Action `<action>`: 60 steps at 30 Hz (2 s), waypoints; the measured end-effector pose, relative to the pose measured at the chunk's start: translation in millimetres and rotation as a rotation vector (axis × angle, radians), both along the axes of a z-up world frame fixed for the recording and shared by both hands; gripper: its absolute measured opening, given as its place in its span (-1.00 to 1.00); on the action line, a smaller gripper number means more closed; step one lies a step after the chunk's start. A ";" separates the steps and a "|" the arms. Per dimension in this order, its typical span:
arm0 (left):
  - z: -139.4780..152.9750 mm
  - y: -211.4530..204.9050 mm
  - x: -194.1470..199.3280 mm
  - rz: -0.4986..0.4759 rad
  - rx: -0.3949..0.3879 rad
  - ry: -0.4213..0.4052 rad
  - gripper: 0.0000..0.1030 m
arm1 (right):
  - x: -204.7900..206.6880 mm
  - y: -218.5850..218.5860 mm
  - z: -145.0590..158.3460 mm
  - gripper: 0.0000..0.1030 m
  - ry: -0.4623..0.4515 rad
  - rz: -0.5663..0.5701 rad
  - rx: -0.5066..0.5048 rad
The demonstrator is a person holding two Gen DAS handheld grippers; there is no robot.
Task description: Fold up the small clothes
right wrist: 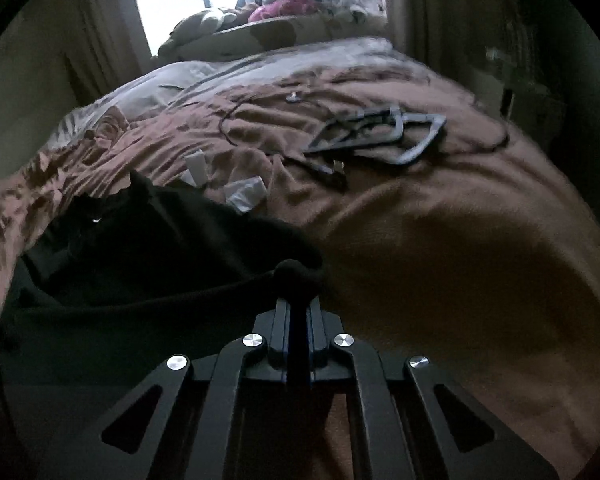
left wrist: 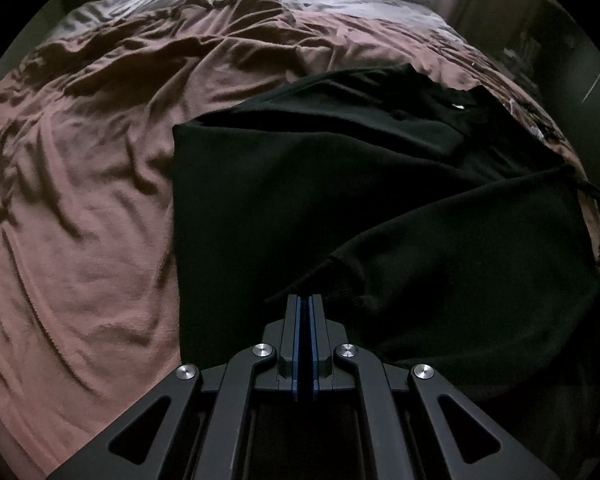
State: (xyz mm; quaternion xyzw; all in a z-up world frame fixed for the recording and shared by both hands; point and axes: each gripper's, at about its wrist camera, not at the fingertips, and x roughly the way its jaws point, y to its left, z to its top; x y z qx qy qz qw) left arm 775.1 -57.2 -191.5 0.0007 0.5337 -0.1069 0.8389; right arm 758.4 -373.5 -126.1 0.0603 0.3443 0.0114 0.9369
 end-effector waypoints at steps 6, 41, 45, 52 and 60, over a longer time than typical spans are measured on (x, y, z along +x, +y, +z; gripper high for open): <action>11.3 -3.7 0.9 -0.002 -0.011 -0.038 -0.93 | -6.6 -6.9 17.4 -0.98 0.013 -0.065 -0.053; 111.0 34.5 -92.3 0.143 -0.078 -0.141 0.89 | -147.0 -28.3 100.1 0.66 0.103 -0.145 0.032; 144.4 44.7 -122.5 0.181 -0.072 -0.218 1.00 | -185.3 -13.1 119.3 0.81 0.130 -0.169 0.049; 182.6 52.1 -173.1 0.159 -0.064 -0.280 1.00 | -244.1 25.4 152.8 1.00 0.108 -0.132 -0.002; 197.2 61.0 -236.6 0.167 -0.053 -0.349 1.00 | -302.4 40.4 171.6 1.00 0.092 -0.115 0.051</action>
